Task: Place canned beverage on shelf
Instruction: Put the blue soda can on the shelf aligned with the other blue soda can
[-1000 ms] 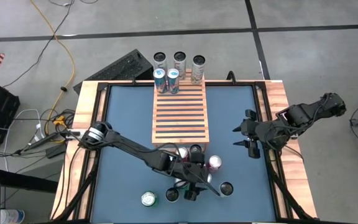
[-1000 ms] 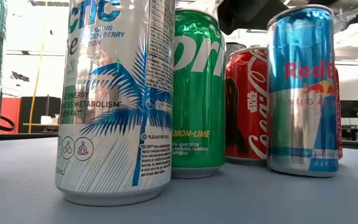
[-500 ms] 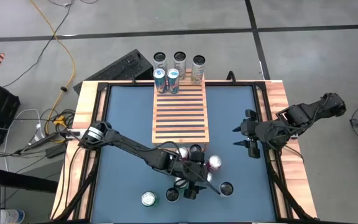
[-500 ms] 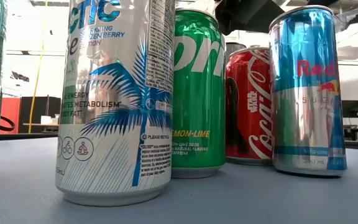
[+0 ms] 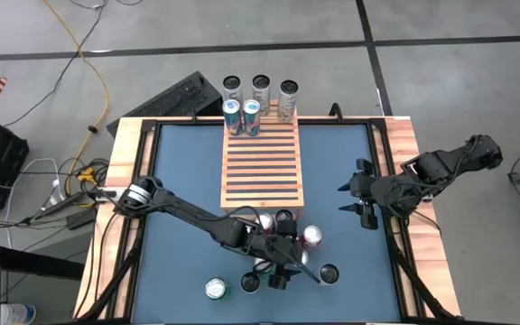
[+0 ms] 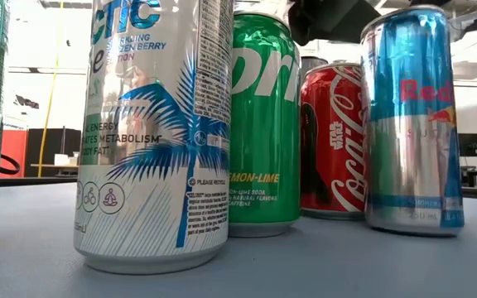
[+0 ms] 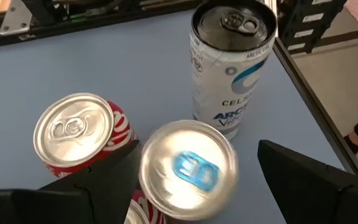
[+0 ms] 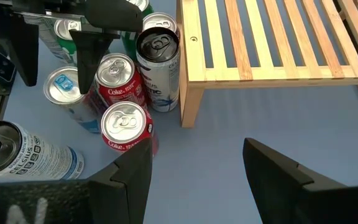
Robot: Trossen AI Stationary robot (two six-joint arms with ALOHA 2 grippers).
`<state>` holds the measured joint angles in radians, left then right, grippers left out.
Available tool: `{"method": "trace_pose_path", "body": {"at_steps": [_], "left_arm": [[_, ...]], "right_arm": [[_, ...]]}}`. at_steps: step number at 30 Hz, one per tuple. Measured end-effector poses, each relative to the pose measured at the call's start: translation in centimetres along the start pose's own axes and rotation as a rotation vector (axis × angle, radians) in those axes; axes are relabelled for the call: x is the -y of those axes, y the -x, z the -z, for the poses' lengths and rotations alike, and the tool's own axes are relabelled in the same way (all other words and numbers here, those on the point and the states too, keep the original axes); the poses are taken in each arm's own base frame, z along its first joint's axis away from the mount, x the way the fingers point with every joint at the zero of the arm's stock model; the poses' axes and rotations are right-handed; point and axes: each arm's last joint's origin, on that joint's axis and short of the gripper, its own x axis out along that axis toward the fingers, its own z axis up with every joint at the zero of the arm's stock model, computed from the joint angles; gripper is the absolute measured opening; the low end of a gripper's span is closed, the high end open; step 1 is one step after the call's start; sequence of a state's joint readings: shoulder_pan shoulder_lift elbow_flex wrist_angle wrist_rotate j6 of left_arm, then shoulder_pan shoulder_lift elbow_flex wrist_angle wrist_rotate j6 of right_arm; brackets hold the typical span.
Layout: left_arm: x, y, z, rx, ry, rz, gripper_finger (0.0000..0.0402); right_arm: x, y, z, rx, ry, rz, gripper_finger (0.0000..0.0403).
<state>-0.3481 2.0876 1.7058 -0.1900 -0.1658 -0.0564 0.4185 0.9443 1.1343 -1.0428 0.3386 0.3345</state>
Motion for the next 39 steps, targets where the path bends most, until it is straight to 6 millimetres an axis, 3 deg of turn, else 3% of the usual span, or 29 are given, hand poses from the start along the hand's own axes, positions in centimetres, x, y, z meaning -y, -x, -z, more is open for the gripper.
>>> {"method": "trace_pose_path", "body": {"at_steps": [35,39], "left_arm": [[0.2,-0.5,0.7,-0.025,-0.01,0.036,0.0313],[0.1,-1.0,1.0,-0.026,-0.008,0.072,0.0297]], "right_arm": [[0.0,0.0,0.0,0.001,0.003,0.004,0.0232],[0.0,0.0,0.0,0.001,0.002,0.004,0.0232]]}}
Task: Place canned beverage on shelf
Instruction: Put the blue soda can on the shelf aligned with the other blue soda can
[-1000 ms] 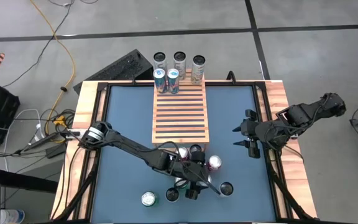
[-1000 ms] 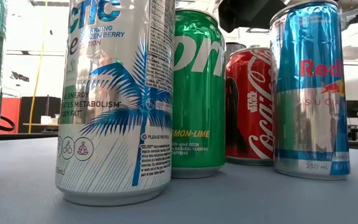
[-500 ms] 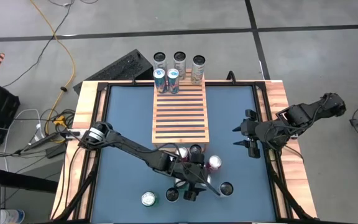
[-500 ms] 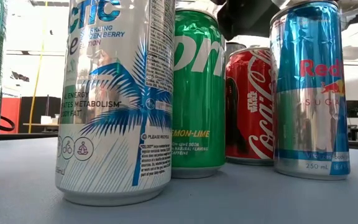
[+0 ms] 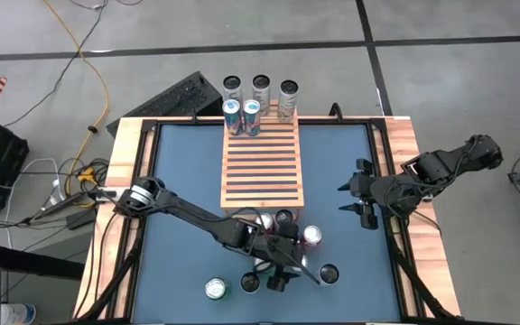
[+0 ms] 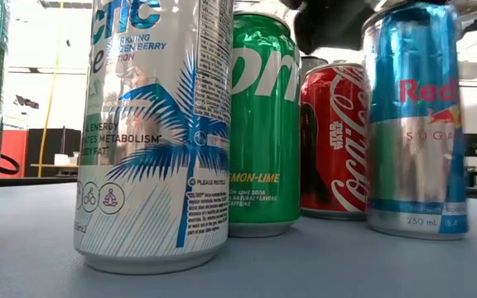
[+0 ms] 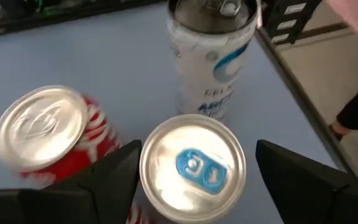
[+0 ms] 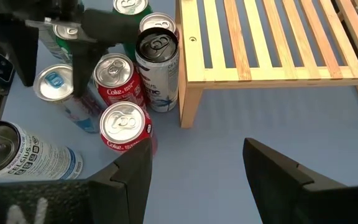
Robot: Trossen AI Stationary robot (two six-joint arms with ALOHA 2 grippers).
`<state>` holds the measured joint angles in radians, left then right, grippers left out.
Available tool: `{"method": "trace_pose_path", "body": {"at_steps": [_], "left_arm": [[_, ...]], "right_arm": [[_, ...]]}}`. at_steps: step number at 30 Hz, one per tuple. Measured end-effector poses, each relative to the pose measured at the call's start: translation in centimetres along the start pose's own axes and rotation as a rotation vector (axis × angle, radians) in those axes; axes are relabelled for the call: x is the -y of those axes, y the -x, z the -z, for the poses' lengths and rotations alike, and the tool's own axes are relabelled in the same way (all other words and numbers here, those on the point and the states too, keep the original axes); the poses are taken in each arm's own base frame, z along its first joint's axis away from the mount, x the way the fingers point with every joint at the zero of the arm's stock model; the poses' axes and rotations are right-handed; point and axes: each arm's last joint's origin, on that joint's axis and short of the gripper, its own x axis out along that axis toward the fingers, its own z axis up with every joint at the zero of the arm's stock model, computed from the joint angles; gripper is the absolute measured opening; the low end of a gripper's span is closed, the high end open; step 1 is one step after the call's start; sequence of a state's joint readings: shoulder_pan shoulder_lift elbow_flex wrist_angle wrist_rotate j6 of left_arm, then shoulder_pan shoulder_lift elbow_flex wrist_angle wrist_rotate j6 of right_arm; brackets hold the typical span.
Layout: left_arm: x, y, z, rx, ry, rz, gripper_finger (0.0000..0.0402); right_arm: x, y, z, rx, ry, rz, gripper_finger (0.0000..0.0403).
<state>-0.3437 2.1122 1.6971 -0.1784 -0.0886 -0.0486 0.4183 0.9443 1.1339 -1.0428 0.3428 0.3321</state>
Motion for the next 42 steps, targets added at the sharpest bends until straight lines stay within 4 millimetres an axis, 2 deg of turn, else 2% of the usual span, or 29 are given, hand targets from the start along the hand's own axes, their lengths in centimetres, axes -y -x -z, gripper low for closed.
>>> {"method": "trace_pose_path", "body": {"at_steps": [4,8,13,20,34,42], "left_arm": [[-0.1,-0.9,0.2,0.023,0.029,0.067,0.0261],[-0.3,-1.1,0.3,0.032,0.031,0.057,0.0231],[-0.4,-1.1,0.3,0.027,0.058,0.047,0.0227],[-0.5,0.1,-0.5,0.039,0.097,0.034,0.0227],[-1.0,4.3,-6.4,0.12,0.107,0.018,0.0227],[-3.5,7.5,-9.4,0.056,0.071,-0.042,0.0231]], "right_arm": [[0.0,0.0,0.0,0.0,0.0,0.0,0.0232],[0.0,0.0,0.0,-0.003,0.001,0.001,0.0232],[0.1,0.0,0.1,-0.01,0.002,0.004,0.0232],[0.1,0.0,0.2,-0.018,-0.002,0.007,0.0232],[0.1,0.0,0.2,-0.018,0.02,0.006,0.0232],[0.1,0.1,0.2,-0.014,0.098,0.004,0.0232]]}}
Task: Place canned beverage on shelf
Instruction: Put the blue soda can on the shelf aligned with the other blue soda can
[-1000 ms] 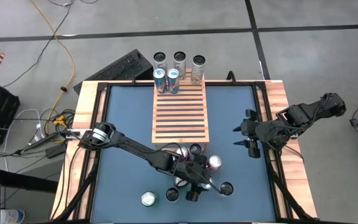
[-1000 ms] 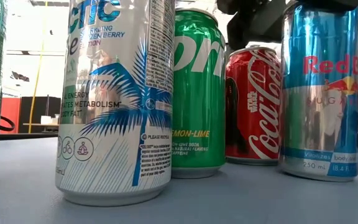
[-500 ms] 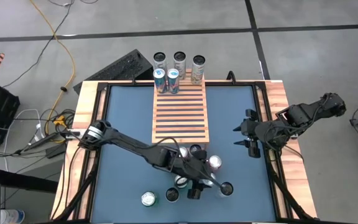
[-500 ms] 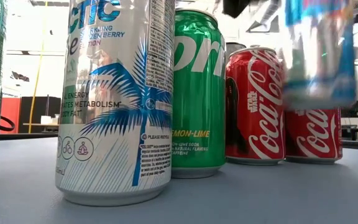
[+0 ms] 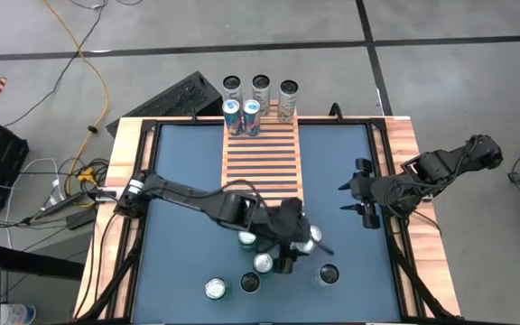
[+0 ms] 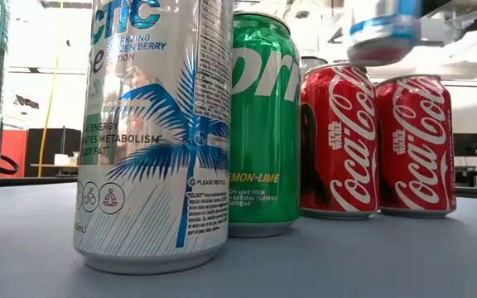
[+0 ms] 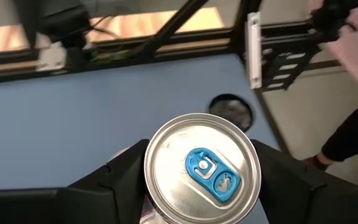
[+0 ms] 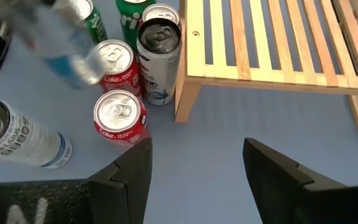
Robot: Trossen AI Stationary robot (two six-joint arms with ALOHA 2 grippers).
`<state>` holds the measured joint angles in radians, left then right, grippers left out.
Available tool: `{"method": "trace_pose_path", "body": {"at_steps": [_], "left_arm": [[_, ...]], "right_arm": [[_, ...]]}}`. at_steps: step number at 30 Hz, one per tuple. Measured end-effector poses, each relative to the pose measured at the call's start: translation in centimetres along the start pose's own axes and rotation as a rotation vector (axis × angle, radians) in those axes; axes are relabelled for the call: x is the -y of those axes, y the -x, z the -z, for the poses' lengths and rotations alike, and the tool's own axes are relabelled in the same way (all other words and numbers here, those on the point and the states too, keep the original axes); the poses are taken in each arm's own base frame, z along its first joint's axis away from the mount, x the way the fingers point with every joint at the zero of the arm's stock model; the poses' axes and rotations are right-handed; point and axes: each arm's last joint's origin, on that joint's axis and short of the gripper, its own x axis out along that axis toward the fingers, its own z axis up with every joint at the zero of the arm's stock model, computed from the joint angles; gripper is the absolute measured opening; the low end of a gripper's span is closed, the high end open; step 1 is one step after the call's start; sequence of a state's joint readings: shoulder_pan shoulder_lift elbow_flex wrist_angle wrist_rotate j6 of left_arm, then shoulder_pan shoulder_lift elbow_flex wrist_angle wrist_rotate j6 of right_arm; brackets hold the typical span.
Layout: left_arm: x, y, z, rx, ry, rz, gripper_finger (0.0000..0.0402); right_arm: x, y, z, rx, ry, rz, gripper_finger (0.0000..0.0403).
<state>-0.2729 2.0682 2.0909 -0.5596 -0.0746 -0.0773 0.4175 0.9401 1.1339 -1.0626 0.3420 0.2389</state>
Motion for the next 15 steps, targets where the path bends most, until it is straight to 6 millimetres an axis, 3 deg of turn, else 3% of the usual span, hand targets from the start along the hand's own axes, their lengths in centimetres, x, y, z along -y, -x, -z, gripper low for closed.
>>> {"method": "trace_pose_path", "body": {"at_steps": [8,15], "left_arm": [[-4.5,3.3,-3.3,0.041,0.0,-0.08,0.0238],[-9.4,7.7,-5.6,0.107,-0.017,-0.175,0.0237]], "right_arm": [[0.0,0.0,0.0,0.0,0.065,0.0,0.0232],[0.1,0.2,0.0,0.015,0.087,-0.002,0.0232]]}}
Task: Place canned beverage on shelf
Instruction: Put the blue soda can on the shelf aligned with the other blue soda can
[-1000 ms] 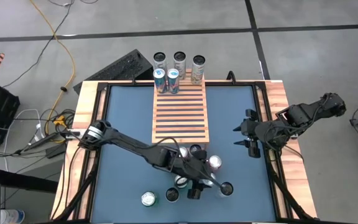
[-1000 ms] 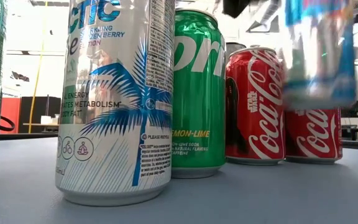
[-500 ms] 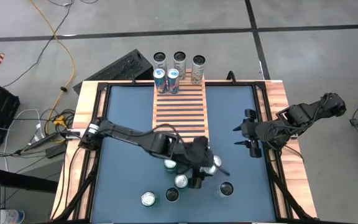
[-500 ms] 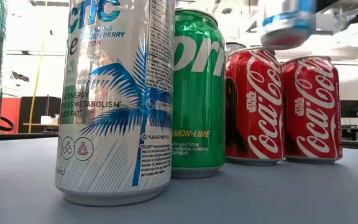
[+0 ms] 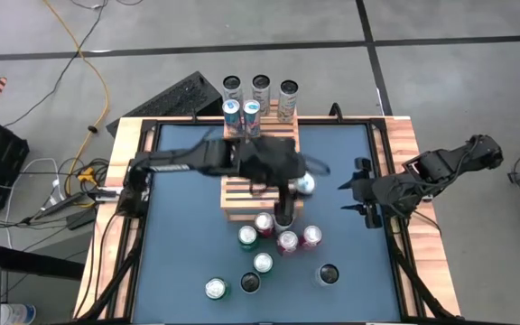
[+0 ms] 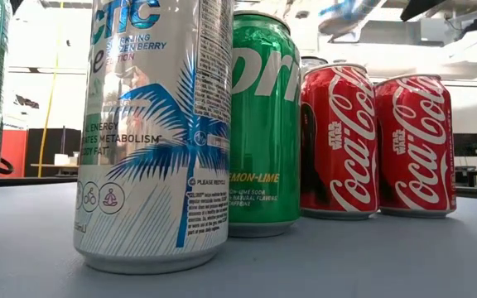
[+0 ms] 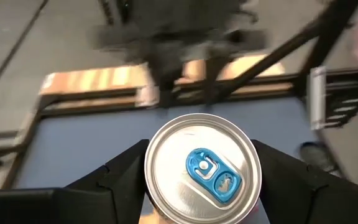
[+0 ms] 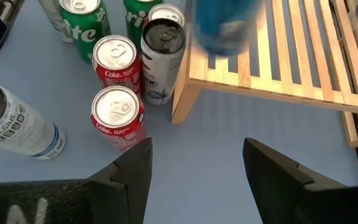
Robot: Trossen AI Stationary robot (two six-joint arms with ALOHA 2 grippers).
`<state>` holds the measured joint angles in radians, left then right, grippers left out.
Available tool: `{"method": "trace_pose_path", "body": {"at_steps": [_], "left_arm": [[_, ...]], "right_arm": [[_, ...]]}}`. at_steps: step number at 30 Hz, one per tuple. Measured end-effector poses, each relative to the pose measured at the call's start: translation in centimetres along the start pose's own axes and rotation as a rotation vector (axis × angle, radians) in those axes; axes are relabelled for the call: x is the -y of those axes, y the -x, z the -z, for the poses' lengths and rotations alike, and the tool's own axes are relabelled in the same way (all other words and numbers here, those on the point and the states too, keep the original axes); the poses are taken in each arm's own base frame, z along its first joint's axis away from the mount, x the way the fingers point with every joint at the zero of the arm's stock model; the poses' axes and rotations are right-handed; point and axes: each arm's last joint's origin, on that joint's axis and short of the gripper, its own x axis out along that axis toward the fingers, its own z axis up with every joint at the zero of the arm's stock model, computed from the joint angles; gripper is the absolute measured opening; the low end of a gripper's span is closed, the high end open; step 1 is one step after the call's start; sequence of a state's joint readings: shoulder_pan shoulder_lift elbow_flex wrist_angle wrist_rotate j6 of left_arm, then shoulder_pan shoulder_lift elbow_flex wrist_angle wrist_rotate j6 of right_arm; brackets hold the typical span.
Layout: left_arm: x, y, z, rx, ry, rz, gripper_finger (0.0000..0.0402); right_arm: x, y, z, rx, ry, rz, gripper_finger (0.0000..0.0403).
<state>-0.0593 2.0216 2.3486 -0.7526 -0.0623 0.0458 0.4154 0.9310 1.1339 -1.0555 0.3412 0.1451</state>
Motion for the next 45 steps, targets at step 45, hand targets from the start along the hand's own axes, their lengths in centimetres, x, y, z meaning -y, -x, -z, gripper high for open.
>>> {"method": "trace_pose_path", "body": {"at_steps": [45], "left_arm": [[-23.3,4.5,5.7,-0.111,0.008,-0.099,0.0237]], "right_arm": [[7.0,0.3,-0.1,0.067,-0.26,0.319,0.0232]]}}
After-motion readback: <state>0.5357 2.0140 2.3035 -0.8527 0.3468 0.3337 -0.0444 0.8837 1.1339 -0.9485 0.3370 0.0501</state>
